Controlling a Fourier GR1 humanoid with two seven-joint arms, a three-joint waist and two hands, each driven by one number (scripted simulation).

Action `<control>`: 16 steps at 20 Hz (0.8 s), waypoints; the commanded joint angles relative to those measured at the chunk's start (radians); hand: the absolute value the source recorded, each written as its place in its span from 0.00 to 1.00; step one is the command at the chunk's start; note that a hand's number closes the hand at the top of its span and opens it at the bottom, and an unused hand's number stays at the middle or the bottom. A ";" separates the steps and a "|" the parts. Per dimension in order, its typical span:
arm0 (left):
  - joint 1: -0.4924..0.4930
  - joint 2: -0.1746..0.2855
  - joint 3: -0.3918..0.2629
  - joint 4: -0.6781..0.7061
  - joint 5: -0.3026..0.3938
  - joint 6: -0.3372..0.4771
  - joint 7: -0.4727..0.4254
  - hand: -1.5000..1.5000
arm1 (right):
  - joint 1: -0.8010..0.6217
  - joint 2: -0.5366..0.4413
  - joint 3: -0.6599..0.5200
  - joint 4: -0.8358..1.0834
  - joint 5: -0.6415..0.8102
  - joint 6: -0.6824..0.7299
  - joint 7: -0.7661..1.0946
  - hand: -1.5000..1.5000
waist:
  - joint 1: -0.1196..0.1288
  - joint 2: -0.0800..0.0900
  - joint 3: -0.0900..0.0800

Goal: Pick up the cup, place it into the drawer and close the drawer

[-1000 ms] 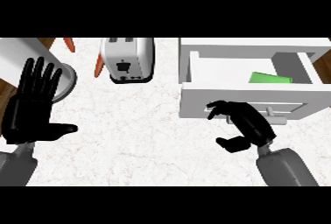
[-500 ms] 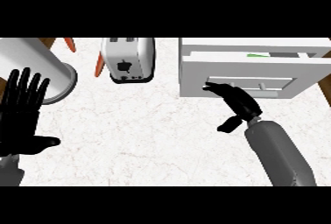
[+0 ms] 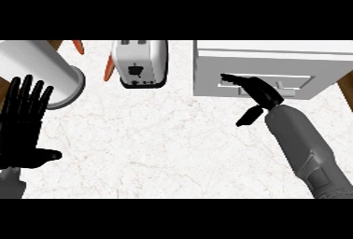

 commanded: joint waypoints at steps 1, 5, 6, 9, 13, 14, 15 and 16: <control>-0.025 -0.010 0.007 -0.013 0.005 0.011 0.029 0.00 | -0.124 -0.056 -0.049 0.167 0.002 0.021 0.010 0.00 | 0.019 0.022 0.006; -0.031 -0.030 -0.012 0.007 -0.029 -0.002 0.002 0.00 | -0.185 -0.090 -0.060 0.224 0.008 0.037 0.014 0.00 | 0.036 0.031 0.006; -0.028 -0.029 -0.007 0.045 -0.029 -0.030 -0.008 0.00 | -0.180 -0.085 -0.059 0.241 0.009 0.040 -0.009 0.00 | 0.028 0.030 0.006; -0.065 -0.007 0.010 0.049 -0.029 -0.031 0.011 0.00 | -0.200 -0.102 -0.079 0.261 -0.005 0.035 -0.023 0.00 | 0.037 0.037 0.007; -0.068 -0.018 0.006 0.035 -0.032 -0.015 0.018 0.00 | -0.197 -0.113 -0.082 0.283 -0.006 0.029 -0.041 0.00 | 0.048 0.039 0.007; -0.044 -0.012 0.004 0.040 -0.041 -0.036 0.002 0.00 | -0.213 -0.155 -0.095 0.281 -0.018 0.056 -0.048 0.00 | 0.058 0.042 0.007; -0.039 -0.029 -0.006 0.048 -0.054 -0.045 -0.022 0.00 | -0.187 -0.105 -0.089 0.289 -0.013 0.004 -0.034 0.00 | 0.050 0.039 0.006; -0.070 -0.020 0.003 0.047 -0.046 -0.033 0.000 0.00 | -0.222 -0.115 -0.081 0.292 -0.006 0.030 -0.022 0.00 | 0.058 0.043 0.007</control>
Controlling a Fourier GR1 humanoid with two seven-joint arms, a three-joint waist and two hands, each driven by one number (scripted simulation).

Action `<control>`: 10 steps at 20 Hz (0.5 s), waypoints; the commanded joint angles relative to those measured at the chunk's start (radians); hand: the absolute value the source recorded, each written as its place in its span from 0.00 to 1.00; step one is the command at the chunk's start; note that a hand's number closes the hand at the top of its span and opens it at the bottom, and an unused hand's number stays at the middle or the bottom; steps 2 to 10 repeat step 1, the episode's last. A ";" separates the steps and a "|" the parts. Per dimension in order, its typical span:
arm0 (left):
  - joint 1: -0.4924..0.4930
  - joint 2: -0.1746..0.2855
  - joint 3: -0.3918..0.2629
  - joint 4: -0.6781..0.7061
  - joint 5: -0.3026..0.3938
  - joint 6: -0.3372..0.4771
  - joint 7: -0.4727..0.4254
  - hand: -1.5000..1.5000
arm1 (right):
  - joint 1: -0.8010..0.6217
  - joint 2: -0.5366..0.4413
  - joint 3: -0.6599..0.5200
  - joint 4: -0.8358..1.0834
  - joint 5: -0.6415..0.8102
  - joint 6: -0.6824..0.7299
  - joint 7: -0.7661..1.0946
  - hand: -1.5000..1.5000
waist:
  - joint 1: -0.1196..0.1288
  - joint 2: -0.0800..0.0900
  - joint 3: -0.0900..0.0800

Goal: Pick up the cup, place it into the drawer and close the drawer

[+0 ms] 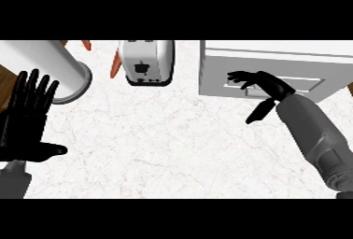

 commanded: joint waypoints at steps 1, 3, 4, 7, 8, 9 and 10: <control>-0.014 0.009 0.007 0.006 -0.003 -0.001 0.014 0.00 | -0.079 -0.083 -0.014 0.039 0.017 -0.053 0.109 0.00 | 0.011 0.026 0.001; -0.014 0.009 0.007 0.006 -0.003 -0.001 0.014 0.00 | -0.079 -0.083 -0.014 0.039 0.017 -0.053 0.109 0.00 | 0.011 0.026 0.001; -0.014 0.009 0.007 0.006 -0.003 -0.001 0.014 0.00 | -0.079 -0.083 -0.014 0.039 0.017 -0.053 0.109 0.00 | 0.011 0.026 0.001; -0.014 0.009 0.007 0.006 -0.003 -0.001 0.014 0.00 | -0.079 -0.083 -0.014 0.039 0.017 -0.053 0.109 0.00 | 0.011 0.026 0.001; -0.014 0.009 0.007 0.006 -0.003 -0.001 0.014 0.00 | -0.079 -0.083 -0.014 0.039 0.017 -0.053 0.109 0.00 | 0.011 0.026 0.001; -0.014 0.009 0.007 0.006 -0.003 -0.001 0.014 0.00 | -0.079 -0.083 -0.014 0.039 0.017 -0.053 0.109 0.00 | 0.011 0.026 0.001; -0.014 0.009 0.007 0.006 -0.003 -0.001 0.014 0.00 | -0.079 -0.083 -0.014 0.039 0.017 -0.053 0.109 0.00 | 0.011 0.026 0.001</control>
